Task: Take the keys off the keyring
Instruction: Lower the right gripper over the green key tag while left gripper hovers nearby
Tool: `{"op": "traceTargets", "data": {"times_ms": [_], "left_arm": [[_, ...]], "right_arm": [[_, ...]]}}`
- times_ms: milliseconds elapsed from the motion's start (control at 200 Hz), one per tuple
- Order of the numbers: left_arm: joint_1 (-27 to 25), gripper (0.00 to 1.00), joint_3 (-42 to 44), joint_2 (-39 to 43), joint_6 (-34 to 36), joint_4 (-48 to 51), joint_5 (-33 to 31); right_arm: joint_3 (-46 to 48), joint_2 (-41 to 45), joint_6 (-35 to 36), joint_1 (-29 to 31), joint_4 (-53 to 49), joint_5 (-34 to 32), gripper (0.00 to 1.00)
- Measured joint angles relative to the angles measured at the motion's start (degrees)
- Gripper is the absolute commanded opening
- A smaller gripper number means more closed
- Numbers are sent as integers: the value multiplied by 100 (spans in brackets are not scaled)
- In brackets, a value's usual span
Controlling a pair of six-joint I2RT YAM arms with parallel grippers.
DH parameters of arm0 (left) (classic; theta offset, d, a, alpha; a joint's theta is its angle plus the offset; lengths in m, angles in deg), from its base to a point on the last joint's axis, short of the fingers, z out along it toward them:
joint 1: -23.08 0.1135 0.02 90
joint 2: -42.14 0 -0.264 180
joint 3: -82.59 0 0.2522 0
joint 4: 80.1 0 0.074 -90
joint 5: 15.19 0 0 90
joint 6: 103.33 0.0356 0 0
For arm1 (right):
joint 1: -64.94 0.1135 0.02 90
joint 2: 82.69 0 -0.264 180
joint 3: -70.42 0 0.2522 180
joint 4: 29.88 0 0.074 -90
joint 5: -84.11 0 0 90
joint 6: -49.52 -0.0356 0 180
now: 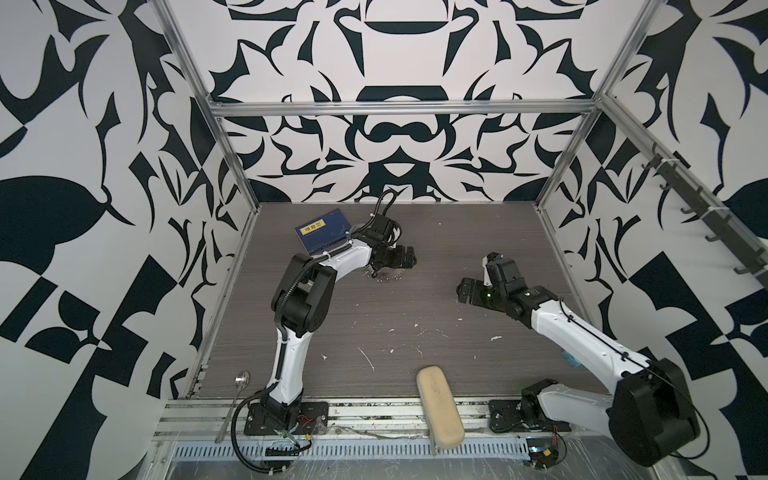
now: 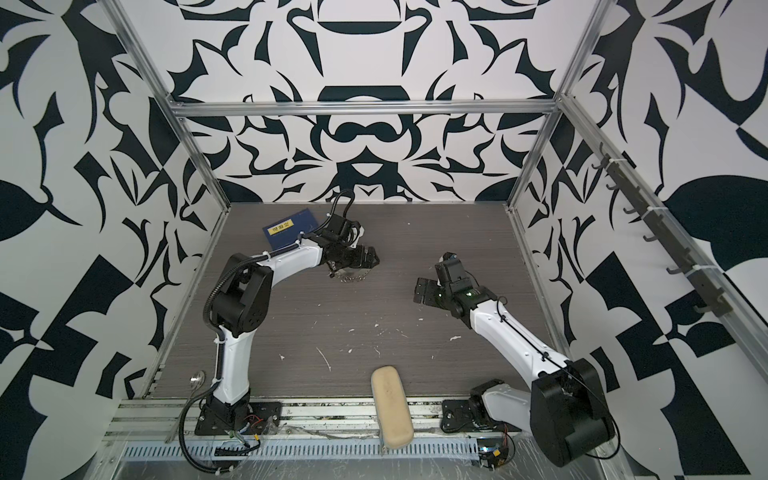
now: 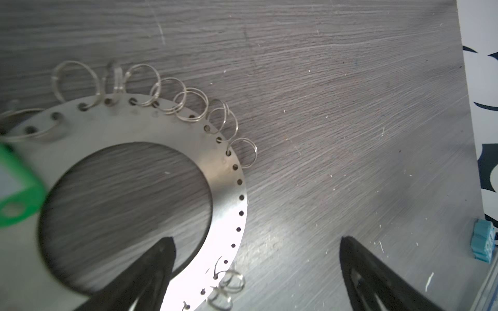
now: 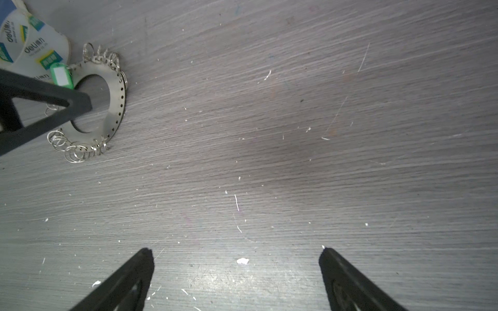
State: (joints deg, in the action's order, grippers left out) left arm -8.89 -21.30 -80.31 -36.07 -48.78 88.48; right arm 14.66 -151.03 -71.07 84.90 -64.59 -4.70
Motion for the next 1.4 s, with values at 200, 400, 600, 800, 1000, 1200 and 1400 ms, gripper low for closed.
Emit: {"op": "traceTargets", "data": {"times_ms": [200,400,600,800,1000,1200,1400], "left_arm": [[-31,98,-140,-282,-26,-127,101],[-131,98,-173,-348,-42,-240,221],[-570,98,332,-79,-122,-546,205],[-1178,98,951,365,-415,-603,186],[-1364,100,1174,815,-511,-376,-68],[-831,100,1161,1561,-422,24,-354],[-146,99,1510,2284,-374,118,-476]], "right_arm": [[-15,4,81,0,-151,33,100],[-15,111,120,0,-247,31,100],[-15,284,177,0,-286,0,100],[-17,385,299,0,-393,-175,100],[-92,623,376,0,-549,-282,98],[-463,446,380,0,-671,-343,83],[-1401,-734,354,334,-887,-511,73]]}}
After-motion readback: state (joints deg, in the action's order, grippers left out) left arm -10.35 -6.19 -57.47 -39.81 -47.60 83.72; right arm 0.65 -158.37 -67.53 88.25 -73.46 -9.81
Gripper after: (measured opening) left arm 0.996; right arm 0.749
